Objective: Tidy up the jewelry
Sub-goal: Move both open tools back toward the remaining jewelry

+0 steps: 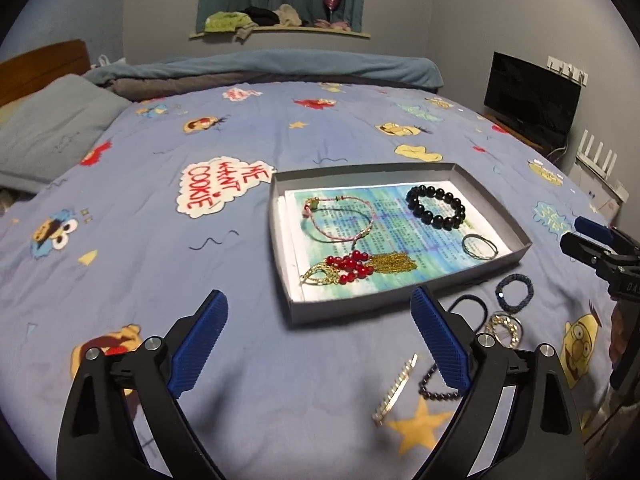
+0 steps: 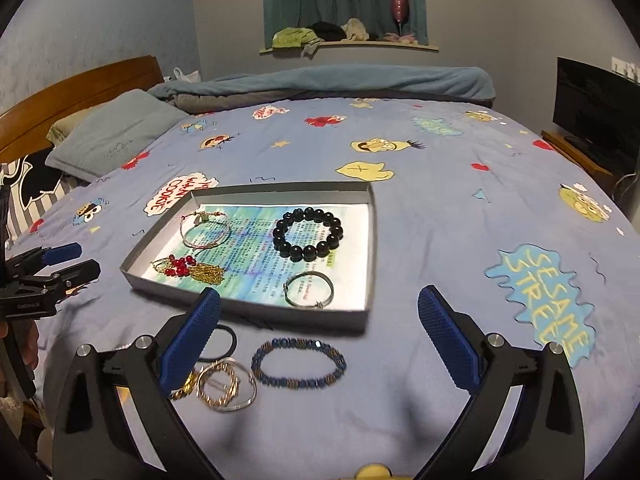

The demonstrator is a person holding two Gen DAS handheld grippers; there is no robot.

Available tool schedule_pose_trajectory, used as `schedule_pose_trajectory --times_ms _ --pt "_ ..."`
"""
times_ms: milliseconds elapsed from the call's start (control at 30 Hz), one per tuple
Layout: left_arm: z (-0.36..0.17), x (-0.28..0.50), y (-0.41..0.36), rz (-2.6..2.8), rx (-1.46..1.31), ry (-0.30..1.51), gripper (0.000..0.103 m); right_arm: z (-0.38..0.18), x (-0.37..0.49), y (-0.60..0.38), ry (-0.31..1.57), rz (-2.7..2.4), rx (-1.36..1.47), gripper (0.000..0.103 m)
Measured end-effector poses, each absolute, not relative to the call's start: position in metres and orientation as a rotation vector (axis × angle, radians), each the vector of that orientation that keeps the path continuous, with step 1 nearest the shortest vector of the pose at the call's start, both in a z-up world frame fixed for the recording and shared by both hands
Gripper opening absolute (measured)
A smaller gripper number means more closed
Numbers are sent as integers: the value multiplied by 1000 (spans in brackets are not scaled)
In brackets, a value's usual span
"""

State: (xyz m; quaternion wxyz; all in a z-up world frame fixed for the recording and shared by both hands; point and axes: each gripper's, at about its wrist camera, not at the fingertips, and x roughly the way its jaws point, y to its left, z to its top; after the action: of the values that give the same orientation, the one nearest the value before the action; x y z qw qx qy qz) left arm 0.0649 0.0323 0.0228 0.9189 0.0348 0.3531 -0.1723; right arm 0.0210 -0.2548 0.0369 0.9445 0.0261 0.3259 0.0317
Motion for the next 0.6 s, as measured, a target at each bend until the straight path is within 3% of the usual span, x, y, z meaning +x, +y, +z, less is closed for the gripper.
schedule_pose_trajectory --times_ms 600 --pt "35 3 28 -352 116 671 95 47 -35 -260 627 49 36 98"
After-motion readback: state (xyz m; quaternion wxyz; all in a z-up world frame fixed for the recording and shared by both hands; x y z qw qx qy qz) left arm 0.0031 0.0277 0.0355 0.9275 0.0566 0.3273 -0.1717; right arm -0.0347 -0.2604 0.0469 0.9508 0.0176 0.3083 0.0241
